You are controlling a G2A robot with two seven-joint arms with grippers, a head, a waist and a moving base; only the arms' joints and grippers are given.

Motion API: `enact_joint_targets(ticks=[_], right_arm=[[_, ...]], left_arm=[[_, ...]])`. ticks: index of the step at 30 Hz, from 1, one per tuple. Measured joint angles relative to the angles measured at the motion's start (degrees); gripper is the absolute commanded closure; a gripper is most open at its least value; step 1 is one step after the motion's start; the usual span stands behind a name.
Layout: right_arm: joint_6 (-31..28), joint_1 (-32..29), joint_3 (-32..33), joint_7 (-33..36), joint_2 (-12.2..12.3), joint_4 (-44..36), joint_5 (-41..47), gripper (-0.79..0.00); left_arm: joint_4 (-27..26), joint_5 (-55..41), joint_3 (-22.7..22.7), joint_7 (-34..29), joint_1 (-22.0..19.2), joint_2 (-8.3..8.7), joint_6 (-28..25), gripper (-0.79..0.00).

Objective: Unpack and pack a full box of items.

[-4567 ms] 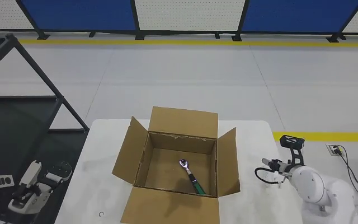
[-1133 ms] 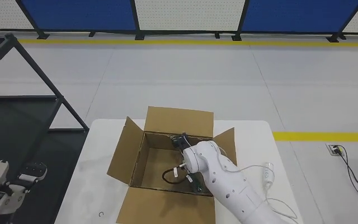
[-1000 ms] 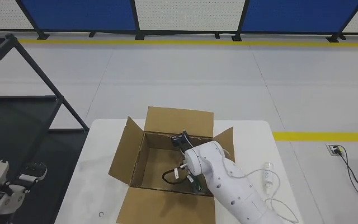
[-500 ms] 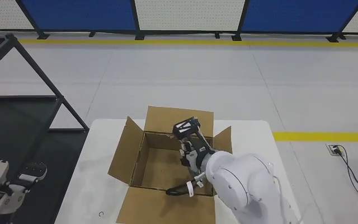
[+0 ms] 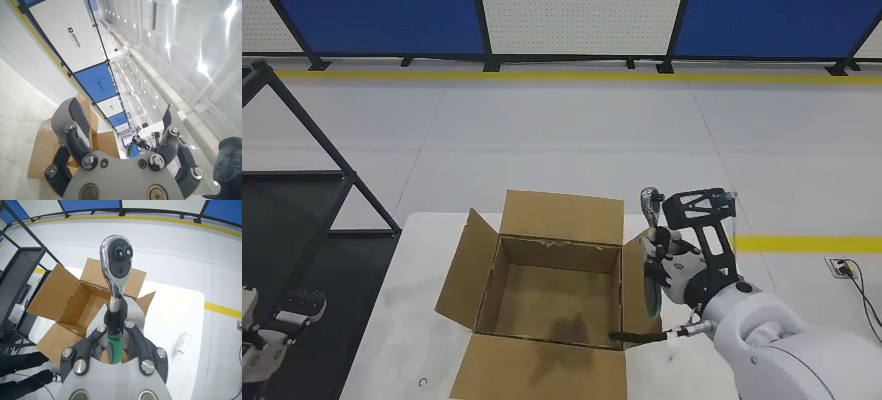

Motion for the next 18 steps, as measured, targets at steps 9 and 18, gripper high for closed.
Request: enact_joint_targets(ticks=[9,18], right_arm=[[0.4,-8.7,11.2,2.2,0.9,1.3,0.3,0.0],[-2.0,-17.1,16.9,-2.5,1.4,13.9,7.3,0.0]], left_arm=[[0.0,0.0,0.0,0.0,0.0,0.0,0.0,-0.785],[0.0,0.0,0.0,0.0,0.0,0.0,0.0,-0.785]])
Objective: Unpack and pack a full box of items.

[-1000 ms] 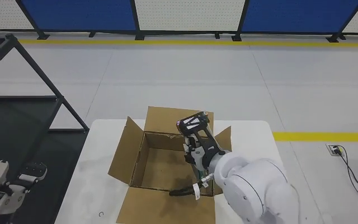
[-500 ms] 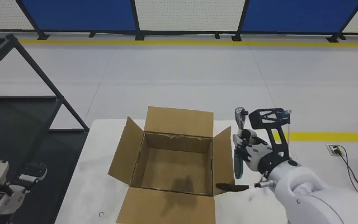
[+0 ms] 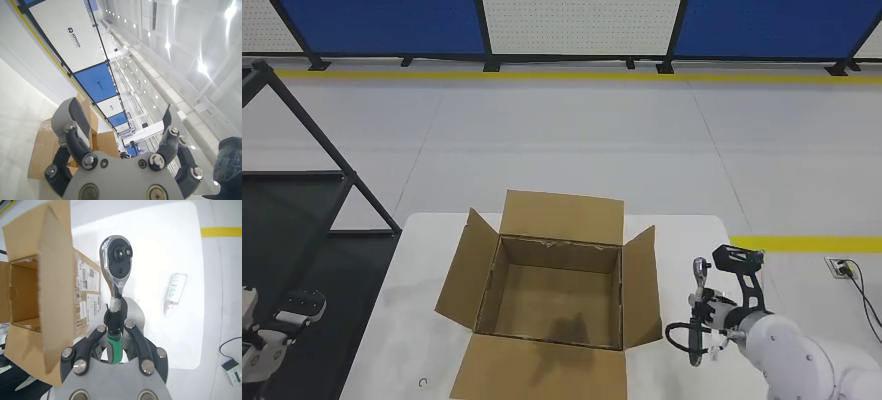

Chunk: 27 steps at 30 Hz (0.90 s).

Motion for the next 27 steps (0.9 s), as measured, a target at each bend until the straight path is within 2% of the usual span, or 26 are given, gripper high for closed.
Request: enact_joint_targets(ticks=[11,27], right_arm=[[-2.9,-3.0,-2.1,-6.9,0.5,12.6,1.3,0.0],[-0.5,1.2,-3.5,-10.6,1.2,25.3,-0.5,0.0]], left_arm=[[0.0,0.0,0.0,0.0,0.0,0.0,0.0,-0.785],[0.0,0.0,0.0,0.0,0.0,0.0,0.0,-0.785]])
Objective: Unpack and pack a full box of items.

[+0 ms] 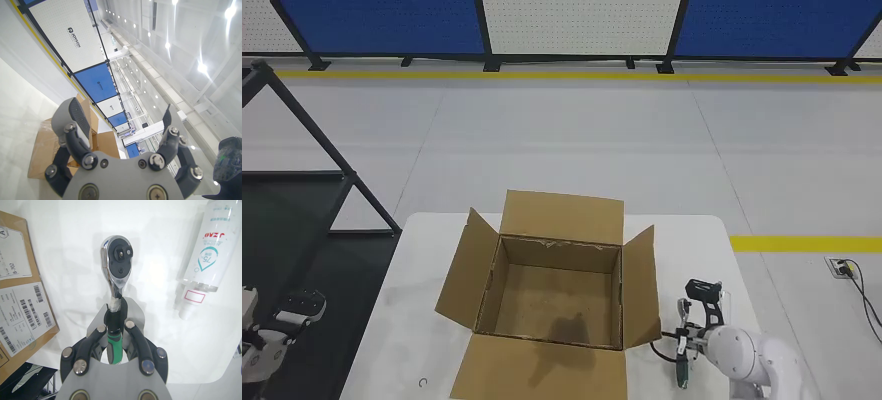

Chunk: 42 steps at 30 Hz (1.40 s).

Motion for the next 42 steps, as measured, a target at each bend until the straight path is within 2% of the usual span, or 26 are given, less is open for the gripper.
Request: enact_joint_targets(ticks=[2,6,12,20,23,30,35,37,38,39,42], right_arm=[[0.1,0.3,-0.1,-0.3,0.1,0.9,0.1,0.0],[0.6,1.1,-0.5,-0.2,0.2,2.4,-0.3,-0.139],[1.1,1.4,-0.8,-0.2,0.5,3.0,-0.2,-0.203],[1.7,0.5,-0.5,-0.4,0.8,0.4,0.0,-0.231],[2.0,-1.2,0.5,-0.7,1.1,-4.7,0.3,-0.262],[1.1,-8.0,4.7,-1.5,1.5,-24.7,5.2,-0.286],[0.7,-10.7,5.6,-4.4,1.6,-36.4,10.9,-0.336],[-0.5,-10.7,4.9,-5.6,1.6,-39.5,14.2,-0.385],[-1.2,-10.3,4.4,-6.2,1.6,-39.7,15.4,-0.668],[-2.1,-9.4,3.3,-6.4,1.7,-39.6,16.2,-0.785],[-3.1,-6.8,-0.6,-4.6,1.8,-39.4,16.6,-0.785]], left_arm=[[0.0,0.0,0.0,0.0,0.0,0.0,0.0,-0.785],[0.0,0.0,0.0,0.0,0.0,0.0,0.0,-0.785],[0.0,0.0,0.0,0.0,0.0,0.0,0.0,-0.785],[0.0,0.0,0.0,0.0,0.0,0.0,0.0,-0.785],[0.0,0.0,0.0,0.0,0.0,0.0,0.0,-0.785],[-0.3,0.0,0.2,-0.2,-0.2,0.03,0.3,-0.785],[0.0,0.0,0.1,-0.8,-0.3,0.08,0.3,-0.785],[0.1,-0.1,0.1,-1.1,-0.1,0.08,0.1,-0.785],[0.2,-0.2,0.0,-1.2,-0.1,0.08,0.0,-0.785],[0.3,-0.3,0.0,-1.2,0.0,0.06,-0.1,-0.785],[0.5,-0.5,0.1,-0.9,0.1,0.0,-0.4,-0.785]])
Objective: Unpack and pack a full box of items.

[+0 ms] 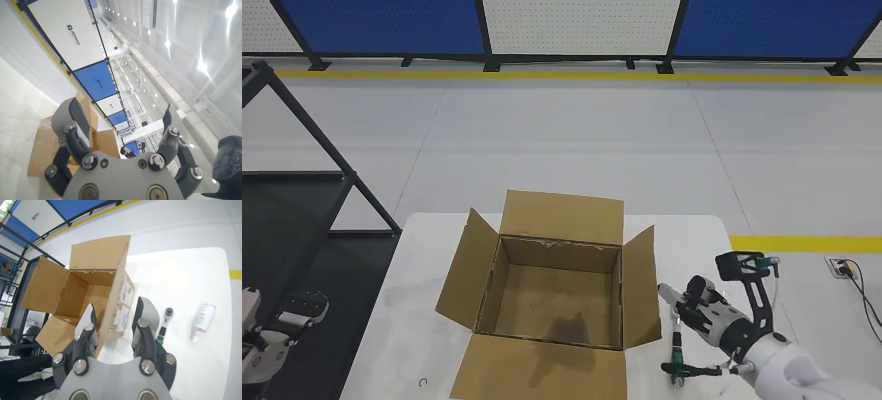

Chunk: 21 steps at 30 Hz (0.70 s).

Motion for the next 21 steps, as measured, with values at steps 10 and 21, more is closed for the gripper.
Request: enact_joint_targets(ticks=[10,21], right_arm=[[5.9,6.1,-7.1,7.5,0.3,3.3,-4.2,-0.311],[6.4,8.0,-8.2,7.8,0.8,8.4,-4.0,0.0]], left_arm=[[0.2,-0.5,-0.4,1.1,0.8,-0.21,-0.6,-0.785],[-0.1,-0.5,-0.8,1.4,1.1,-0.34,-1.1,-0.785]])
